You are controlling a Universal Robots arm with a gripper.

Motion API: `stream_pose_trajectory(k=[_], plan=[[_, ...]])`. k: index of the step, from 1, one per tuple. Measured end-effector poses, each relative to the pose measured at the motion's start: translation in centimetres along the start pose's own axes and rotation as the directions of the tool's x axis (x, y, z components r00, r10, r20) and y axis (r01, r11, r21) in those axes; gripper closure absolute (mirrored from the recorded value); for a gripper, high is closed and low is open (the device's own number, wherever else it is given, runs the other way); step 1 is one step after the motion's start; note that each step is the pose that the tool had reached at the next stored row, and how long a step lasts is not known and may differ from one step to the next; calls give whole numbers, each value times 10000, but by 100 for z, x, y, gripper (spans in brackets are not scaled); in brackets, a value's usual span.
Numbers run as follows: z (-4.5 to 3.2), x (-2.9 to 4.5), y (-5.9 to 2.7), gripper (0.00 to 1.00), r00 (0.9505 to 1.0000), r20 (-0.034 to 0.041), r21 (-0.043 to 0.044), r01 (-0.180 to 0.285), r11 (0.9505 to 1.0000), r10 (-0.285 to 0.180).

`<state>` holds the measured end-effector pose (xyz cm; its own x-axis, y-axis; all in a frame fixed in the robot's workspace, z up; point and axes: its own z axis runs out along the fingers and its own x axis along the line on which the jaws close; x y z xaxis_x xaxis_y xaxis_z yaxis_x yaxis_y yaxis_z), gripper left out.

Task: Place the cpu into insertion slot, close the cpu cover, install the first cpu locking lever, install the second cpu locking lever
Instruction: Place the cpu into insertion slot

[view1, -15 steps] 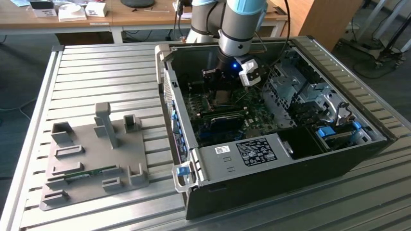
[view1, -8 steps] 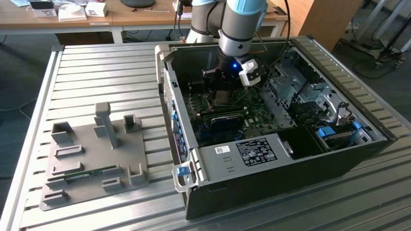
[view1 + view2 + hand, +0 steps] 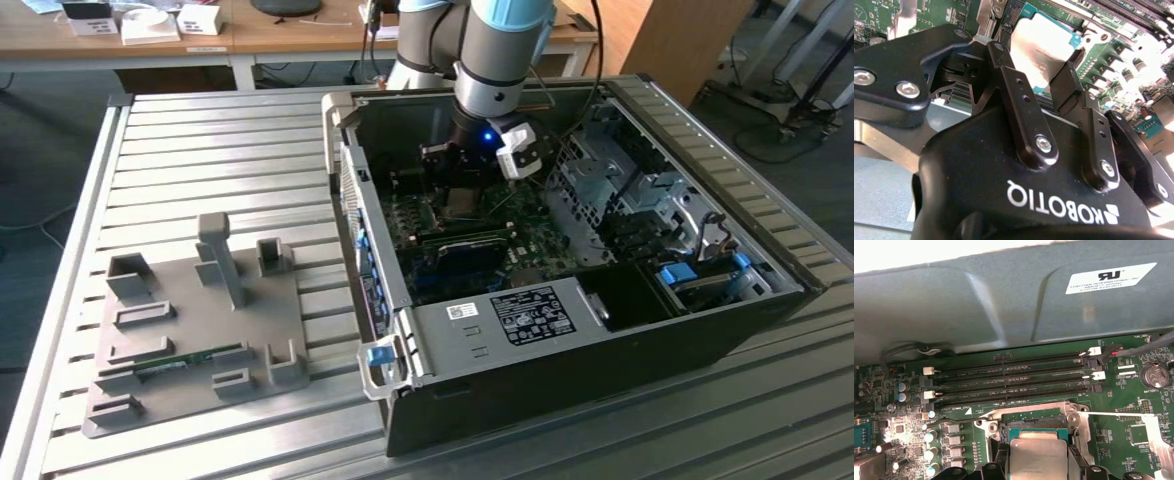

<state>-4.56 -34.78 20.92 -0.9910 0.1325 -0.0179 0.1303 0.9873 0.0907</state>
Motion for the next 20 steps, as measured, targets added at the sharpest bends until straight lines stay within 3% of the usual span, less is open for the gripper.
stream_pose_trajectory(k=[5, 10, 15, 20], plan=[[0, 0, 0, 46, 9980, 57, 10, -628, 9980, 628], [0, 0, 0, 46, 9897, 131, 16, -1427, 9898, 1426], [0, 0, 0, 46, 9743, 209, 17, -2245, 9745, 2244], [0, 0, 0, 46, 9508, 289, 10, -3087, 9512, 3086]])
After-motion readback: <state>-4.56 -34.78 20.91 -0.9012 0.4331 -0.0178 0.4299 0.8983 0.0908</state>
